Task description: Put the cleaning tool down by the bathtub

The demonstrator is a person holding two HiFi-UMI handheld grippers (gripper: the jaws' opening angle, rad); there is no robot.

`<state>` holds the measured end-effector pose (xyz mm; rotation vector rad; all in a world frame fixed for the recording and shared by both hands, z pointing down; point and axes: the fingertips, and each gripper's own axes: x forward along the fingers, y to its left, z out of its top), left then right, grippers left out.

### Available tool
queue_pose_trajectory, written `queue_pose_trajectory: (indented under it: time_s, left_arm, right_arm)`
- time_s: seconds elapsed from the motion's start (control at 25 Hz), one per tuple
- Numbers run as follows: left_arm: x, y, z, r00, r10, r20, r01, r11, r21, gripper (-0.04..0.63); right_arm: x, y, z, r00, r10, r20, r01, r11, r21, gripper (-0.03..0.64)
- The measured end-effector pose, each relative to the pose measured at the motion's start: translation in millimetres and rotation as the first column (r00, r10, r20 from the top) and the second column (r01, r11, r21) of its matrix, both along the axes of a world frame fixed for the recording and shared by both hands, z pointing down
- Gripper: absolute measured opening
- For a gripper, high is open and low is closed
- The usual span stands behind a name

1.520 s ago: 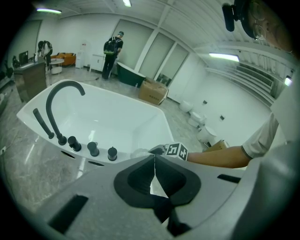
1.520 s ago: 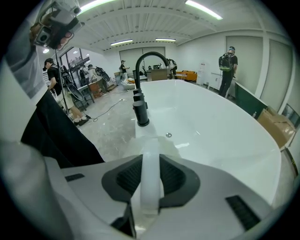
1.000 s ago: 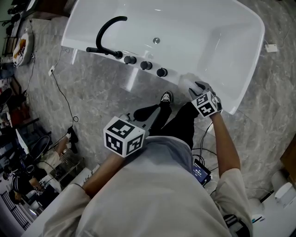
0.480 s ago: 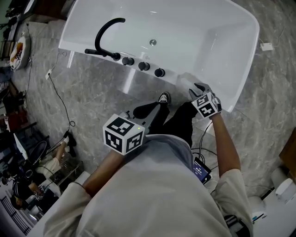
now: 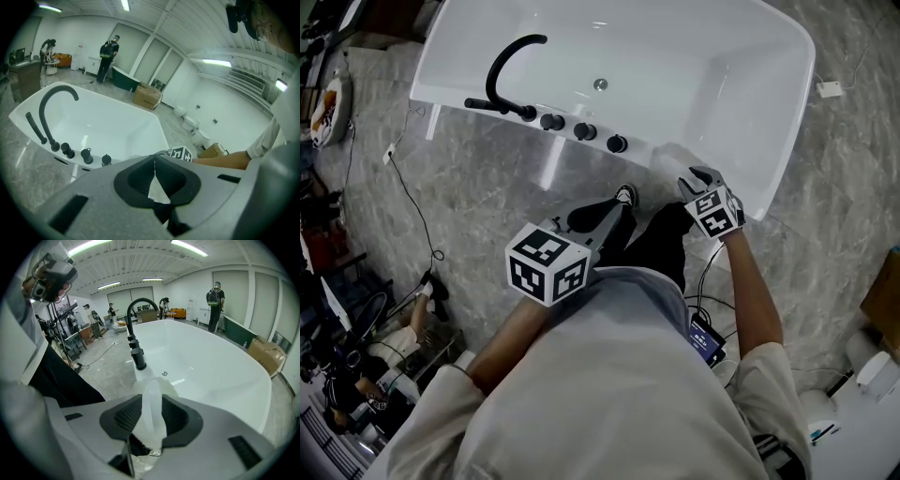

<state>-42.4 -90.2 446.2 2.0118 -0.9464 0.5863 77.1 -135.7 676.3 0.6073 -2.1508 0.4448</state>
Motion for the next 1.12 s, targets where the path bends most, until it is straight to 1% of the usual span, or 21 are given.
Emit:
queue_pose_trajectory:
  time_s: [0.28,0.56,0.64,0.84,1.0,1.12]
  left_arm:
    - [0,0,-6,1.000,-0.005,-0.021,0.005,1.000,0.019,0.009]
    - [1,-1,-13,0.999,0.010,-0.043,-0.008,0.999,0.043,0.009]
    - [2,-1,-14,0.999,0.015,-0.050,-0.012,0.999,0.048,0.009]
    - [2,-3,-17,0.998,0.029,-0.059,-0.025,0.998,0.061,0.009]
    - [2,-5,-19,0.997,0.040,-0.067,-0.035,0.997,0.068,0.009]
    - [0,-8,-21,0.996,0.046,-0.071,-0.041,0.997,0.072,0.009]
  right_arm:
    - [4,7,-9,1.000,0.021,-0.016,-0.021,1.000,0.005,0.113]
    - [3,17,-27,0.999,0.052,0.004,-0.052,0.998,0.036,0.098]
    - [5,20,-32,0.997,0.077,0.015,-0.077,0.996,0.034,0.097]
    - [4,25,-46,0.983,0.174,0.065,-0.175,0.985,0.006,0.083]
    - [3,27,-62,0.972,0.213,0.096,-0.214,0.977,0.000,0.072]
    - [1,29,-74,0.953,0.266,0.145,-0.266,0.964,-0.016,0.067]
